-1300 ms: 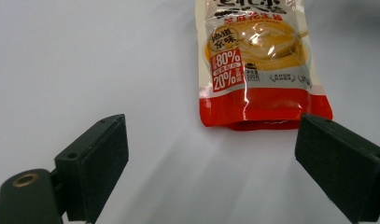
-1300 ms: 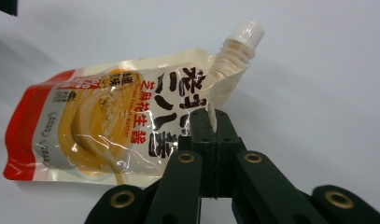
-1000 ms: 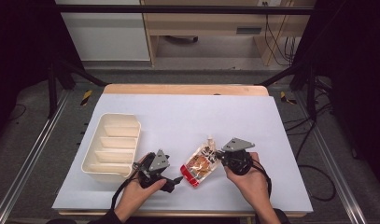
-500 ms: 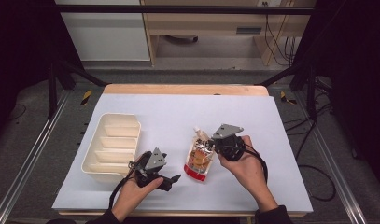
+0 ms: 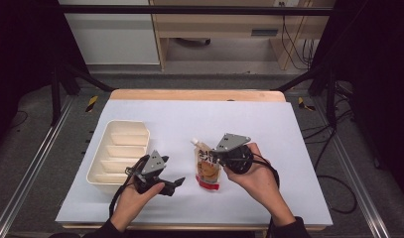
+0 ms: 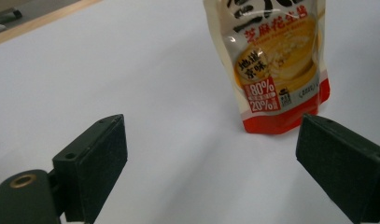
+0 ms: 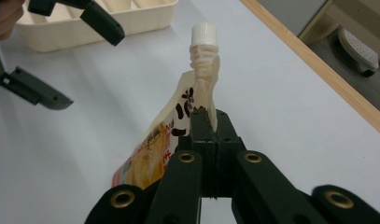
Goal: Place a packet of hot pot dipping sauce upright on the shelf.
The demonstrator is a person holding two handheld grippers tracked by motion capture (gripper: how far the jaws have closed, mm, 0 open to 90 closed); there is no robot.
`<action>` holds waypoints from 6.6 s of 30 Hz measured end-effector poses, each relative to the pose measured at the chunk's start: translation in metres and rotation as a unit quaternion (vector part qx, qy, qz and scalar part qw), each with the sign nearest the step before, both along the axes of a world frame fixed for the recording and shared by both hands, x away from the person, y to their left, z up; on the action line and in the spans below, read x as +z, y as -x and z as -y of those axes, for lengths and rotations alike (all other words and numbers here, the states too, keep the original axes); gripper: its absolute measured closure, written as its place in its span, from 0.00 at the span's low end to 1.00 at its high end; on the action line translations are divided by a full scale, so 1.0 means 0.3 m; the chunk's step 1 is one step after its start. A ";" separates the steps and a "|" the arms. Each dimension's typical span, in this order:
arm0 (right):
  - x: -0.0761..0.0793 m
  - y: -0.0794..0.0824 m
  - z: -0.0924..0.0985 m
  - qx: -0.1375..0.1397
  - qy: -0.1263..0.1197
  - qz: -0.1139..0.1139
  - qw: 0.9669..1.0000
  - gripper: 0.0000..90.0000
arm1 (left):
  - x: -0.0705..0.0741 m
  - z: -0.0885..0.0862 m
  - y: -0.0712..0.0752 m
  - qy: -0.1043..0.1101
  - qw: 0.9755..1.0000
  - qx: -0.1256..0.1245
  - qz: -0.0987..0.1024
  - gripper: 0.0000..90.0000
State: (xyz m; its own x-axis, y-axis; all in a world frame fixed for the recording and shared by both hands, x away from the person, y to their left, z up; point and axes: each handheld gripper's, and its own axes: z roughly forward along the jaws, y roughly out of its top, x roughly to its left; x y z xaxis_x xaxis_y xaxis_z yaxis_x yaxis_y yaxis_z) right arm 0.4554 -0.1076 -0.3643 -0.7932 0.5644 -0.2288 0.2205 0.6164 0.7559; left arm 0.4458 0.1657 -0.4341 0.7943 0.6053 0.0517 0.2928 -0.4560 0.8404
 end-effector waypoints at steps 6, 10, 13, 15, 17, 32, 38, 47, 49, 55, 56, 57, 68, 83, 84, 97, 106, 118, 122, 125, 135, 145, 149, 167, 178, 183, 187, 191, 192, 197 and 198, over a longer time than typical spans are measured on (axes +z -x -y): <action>0.004 0.029 -0.004 0.018 -0.004 0.006 1.000 1.00 | 0.034 -0.015 0.006 0.001 1.000 -0.008 0.013 0.09; 0.004 0.046 -0.006 0.028 -0.006 0.010 1.000 1.00 | 0.057 -0.013 0.015 -0.005 0.999 -0.023 0.023 0.08; 0.004 0.058 -0.008 0.037 -0.008 0.013 0.999 1.00 | 0.075 -0.012 0.020 -0.008 0.999 -0.033 0.032 0.08; 0.004 0.067 -0.012 0.042 -0.007 0.016 0.999 1.00 | 0.093 -0.012 0.021 -0.022 0.998 -0.040 0.040 0.07; 0.006 0.076 -0.016 0.050 -0.004 0.018 0.999 1.00 | 0.123 -0.021 0.022 -0.027 0.997 -0.047 0.050 0.07; 0.023 0.114 -0.081 0.099 0.022 0.027 0.995 1.00 | 0.234 -0.016 0.001 -0.104 0.985 -0.122 0.060 0.15; 0.026 0.125 -0.105 0.117 0.032 0.032 0.992 1.00 | 0.249 0.034 -0.016 -0.127 0.978 -0.154 0.062 0.23; 0.023 0.131 -0.115 0.126 0.029 0.032 0.991 1.00 | 0.240 0.095 -0.033 -0.145 0.972 -0.178 0.058 0.35; 0.023 0.133 -0.117 0.130 0.030 0.035 0.990 1.00 | 0.234 0.102 -0.042 -0.150 0.970 -0.183 0.055 0.39; 0.020 0.129 -0.115 0.133 0.024 0.034 0.990 1.00 | 0.226 0.109 -0.051 -0.150 0.969 -0.190 0.053 0.53; 0.020 0.129 -0.115 0.133 0.024 0.034 0.990 1.00 | 0.225 0.110 -0.053 -0.152 0.968 -0.191 0.053 0.55; 0.020 0.129 -0.114 0.133 0.024 0.033 0.990 1.00 | 0.224 0.110 -0.055 -0.154 0.968 -0.192 0.052 0.57; 0.019 0.132 -0.112 0.134 0.023 0.033 0.990 1.00 | 0.217 0.123 -0.055 -0.163 0.964 -0.207 0.044 0.73; 0.007 0.124 -0.097 0.108 0.010 0.033 0.994 0.69 | 0.223 0.126 -0.041 -0.180 0.959 -0.214 0.044 0.80; 0.003 0.124 -0.093 0.103 0.010 0.033 0.994 0.65 | 0.223 0.127 -0.040 -0.179 0.959 -0.214 0.044 0.80; -0.053 0.126 0.006 0.014 0.019 0.027 0.999 0.30 | 0.222 0.126 -0.038 -0.178 0.959 -0.215 0.041 0.80; -0.101 0.116 0.049 -0.035 0.030 0.010 0.999 0.18 | 0.224 0.129 -0.038 -0.179 0.959 -0.215 0.040 0.80; -0.186 0.101 0.150 -0.143 0.046 -0.027 0.988 0.13 | 0.226 0.131 -0.038 -0.183 0.959 -0.214 0.037 0.80; -0.224 0.109 0.171 -0.157 0.050 -0.040 0.986 0.13 | 0.226 0.131 -0.040 -0.181 0.960 -0.213 0.035 0.80; -0.237 0.109 0.193 -0.170 0.044 -0.044 0.984 0.12 | 0.226 0.129 -0.040 -0.181 0.960 -0.211 0.033 0.80; -0.256 0.115 0.296 -0.221 0.016 -0.038 0.974 0.11 | 0.232 0.140 -0.050 -0.185 0.961 -0.207 0.022 0.80; -0.287 0.129 0.313 -0.250 0.016 -0.038 0.967 0.13 | 0.261 0.208 -0.070 -0.205 0.954 -0.217 0.012 0.80; -0.285 0.132 0.313 -0.251 0.015 -0.034 0.967 0.13 | 0.283 0.252 -0.081 -0.230 0.946 -0.229 0.002 0.81; -0.288 0.138 0.306 -0.251 0.029 -0.025 0.967 0.15 | 0.378 0.300 -0.062 -0.317 0.912 -0.261 -0.002 0.81; -0.287 0.143 0.296 -0.253 0.051 0.004 0.966 0.14 | 0.466 0.211 -0.065 -0.321 0.915 -0.246 0.011 0.81; -0.287 0.140 0.298 -0.255 0.047 0.005 0.966 0.14 | 0.512 0.180 -0.063 -0.321 0.917 -0.236 0.018 0.81; -0.289 0.136 0.296 -0.257 0.044 0.002 0.965 0.13 | 0.540 0.162 -0.066 -0.323 0.918 -0.229 0.023 0.81; -0.293 0.131 0.294 -0.256 0.037 -0.009 0.966 0.13 | 0.555 0.142 -0.070 -0.320 0.920 -0.225 0.021 0.81; -0.293 0.129 0.297 -0.257 0.035 -0.007 0.966 0.13 | 0.559 0.136 -0.071 -0.318 0.921 -0.223 0.021 0.81; -0.295 0.126 0.301 -0.260 0.029 -0.014 0.965 0.13 | 0.574 0.106 -0.068 -0.318 0.923 -0.218 0.022 0.81; -0.295 0.125 0.303 -0.260 0.028 -0.013 0.965 0.13 | 0.580 0.098 -0.068 -0.321 0.922 -0.217 0.023 0.81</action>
State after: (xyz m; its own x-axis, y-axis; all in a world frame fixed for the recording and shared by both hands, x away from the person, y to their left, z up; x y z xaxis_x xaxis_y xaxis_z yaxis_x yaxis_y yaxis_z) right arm 0.4179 -0.1984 -0.4530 -0.4120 0.8748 -0.2549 0.5298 0.4576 0.7141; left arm 0.4663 0.1361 -0.2602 0.9424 0.0648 0.3282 -0.0628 -0.9294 0.3637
